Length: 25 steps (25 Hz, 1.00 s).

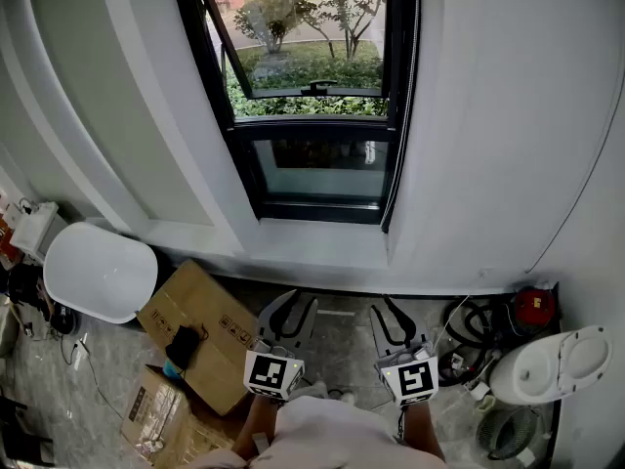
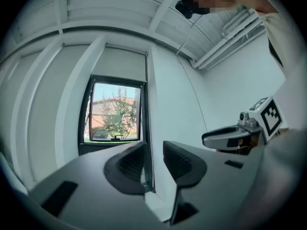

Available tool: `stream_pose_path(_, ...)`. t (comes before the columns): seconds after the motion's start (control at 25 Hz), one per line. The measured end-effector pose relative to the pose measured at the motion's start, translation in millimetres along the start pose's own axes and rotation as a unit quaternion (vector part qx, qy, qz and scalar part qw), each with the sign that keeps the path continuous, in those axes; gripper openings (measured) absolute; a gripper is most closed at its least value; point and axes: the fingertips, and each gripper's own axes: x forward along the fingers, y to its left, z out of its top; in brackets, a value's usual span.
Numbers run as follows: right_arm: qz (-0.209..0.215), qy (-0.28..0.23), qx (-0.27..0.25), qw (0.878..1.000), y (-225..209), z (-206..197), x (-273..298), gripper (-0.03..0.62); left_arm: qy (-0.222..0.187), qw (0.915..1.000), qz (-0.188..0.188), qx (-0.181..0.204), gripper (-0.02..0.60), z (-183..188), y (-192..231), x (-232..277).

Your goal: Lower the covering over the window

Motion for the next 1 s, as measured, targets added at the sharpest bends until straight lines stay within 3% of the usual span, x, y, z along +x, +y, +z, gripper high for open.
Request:
stream_pose_path(0.52,-0.012,-0.016,-0.007,1.0,-17,0,43,0.083,-0.017,0.9996,-0.021,-0.001,0.11,-4,8,42)
stream_pose_path(1.0,-0.028,0.035,-0.006,0.999,-41,-29,136,0.077,0.004,0.999,-0.041,-0.015,0.1,-39,77,110)
